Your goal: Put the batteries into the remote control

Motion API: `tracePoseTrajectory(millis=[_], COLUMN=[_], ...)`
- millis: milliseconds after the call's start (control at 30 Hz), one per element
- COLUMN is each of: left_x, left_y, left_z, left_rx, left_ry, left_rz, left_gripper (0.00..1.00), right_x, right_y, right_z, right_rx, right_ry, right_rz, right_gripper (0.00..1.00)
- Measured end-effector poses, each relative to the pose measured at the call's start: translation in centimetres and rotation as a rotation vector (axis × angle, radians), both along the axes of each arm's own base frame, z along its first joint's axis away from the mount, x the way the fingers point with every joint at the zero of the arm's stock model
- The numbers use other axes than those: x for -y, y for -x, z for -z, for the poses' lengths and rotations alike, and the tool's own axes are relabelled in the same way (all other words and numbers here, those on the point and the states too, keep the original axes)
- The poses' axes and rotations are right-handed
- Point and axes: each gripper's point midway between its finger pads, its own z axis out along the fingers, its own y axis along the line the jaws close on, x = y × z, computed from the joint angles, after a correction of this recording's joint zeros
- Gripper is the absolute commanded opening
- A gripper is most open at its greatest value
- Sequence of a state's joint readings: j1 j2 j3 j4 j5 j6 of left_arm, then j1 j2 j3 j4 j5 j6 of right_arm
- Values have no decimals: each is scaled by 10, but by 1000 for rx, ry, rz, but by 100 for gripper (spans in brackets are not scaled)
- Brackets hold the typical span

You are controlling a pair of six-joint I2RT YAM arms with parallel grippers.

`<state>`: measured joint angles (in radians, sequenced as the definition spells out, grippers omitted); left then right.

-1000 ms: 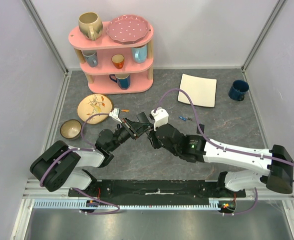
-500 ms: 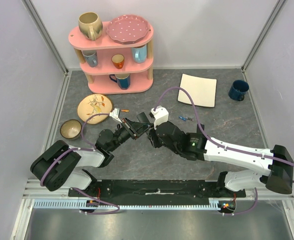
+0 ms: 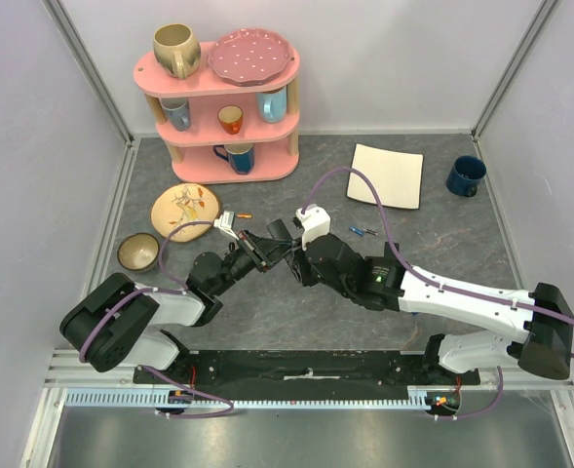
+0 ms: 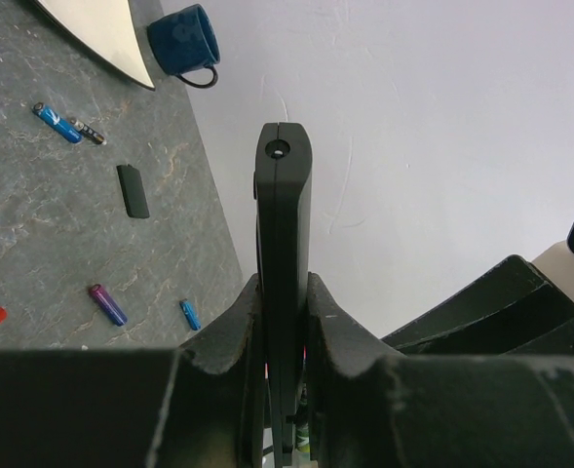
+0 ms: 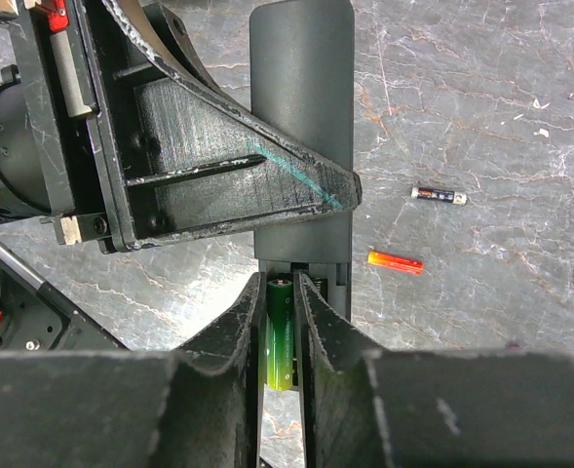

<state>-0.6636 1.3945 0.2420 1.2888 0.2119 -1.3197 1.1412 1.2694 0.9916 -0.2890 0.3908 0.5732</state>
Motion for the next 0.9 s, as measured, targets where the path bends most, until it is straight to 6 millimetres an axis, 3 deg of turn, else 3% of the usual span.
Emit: tracePoseTrajectory(millis=[167,400,733,900], left_x=[0,0,2,4], left_y=[0,0,-2,-4], left_z=[0,0,1,-1], left_rx=[0,-1,-36,-62], left_ry=[0,0,19,40], left_rz=[0,0,4,7], left_gripper=[2,2,2,2], right_x=[1,1,16,24], right_y=[-1,-2,-1,-2], right_z=[0,-4,-50,-43], right_rx=[-3,4,117,156], right_ry=[0,-15,-193,-244], right_rz=[-2,-10,5,28], right_gripper=[0,0,0,0])
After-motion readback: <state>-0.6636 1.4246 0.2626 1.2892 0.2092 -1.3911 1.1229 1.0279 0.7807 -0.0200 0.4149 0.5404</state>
